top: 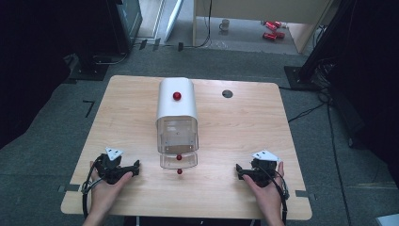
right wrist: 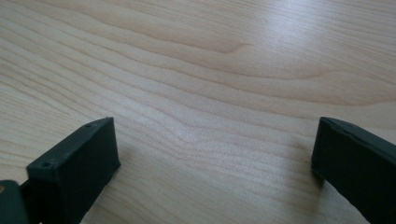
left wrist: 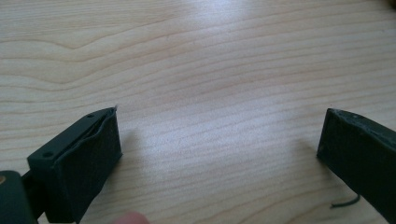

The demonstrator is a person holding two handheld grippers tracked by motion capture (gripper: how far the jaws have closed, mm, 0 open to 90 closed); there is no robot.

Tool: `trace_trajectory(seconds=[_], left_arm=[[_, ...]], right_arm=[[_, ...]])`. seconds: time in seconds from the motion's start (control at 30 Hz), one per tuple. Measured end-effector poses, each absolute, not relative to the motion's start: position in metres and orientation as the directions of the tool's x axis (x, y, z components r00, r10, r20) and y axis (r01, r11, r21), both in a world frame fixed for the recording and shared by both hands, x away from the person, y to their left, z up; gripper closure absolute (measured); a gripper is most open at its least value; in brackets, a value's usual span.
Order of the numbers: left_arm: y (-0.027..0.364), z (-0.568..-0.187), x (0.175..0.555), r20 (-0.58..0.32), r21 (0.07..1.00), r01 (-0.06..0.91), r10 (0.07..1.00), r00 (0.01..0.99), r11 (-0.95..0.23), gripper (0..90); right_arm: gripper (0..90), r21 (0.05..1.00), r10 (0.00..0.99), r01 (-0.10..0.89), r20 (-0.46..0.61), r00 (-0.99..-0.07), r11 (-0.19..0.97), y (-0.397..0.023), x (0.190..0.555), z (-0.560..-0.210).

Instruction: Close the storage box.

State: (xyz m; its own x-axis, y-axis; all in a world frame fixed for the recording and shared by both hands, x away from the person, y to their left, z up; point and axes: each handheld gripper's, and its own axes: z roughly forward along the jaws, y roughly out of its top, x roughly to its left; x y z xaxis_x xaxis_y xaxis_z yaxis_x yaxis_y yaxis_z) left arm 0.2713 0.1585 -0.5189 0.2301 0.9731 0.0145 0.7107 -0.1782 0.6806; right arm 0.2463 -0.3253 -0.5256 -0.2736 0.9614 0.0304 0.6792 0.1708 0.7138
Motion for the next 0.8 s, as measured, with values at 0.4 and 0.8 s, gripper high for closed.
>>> trace_trajectory(seconds=[0.4,0.8], left_arm=[[0.163,-0.501,0.265,-0.031,0.677,0.718,0.969,0.244,-0.159,5.9],[0.143,-0.429,0.270,-0.080,0.816,0.559,0.931,0.356,-0.144,6.7]], right_arm=[[25.1,0.779,0.965,0.613,0.044,-0.258,0.128,-0.310,0.225,-0.510],[36.2,0.841,0.926,0.526,0.091,-0.366,0.125,-0.275,0.204,-0.471]])
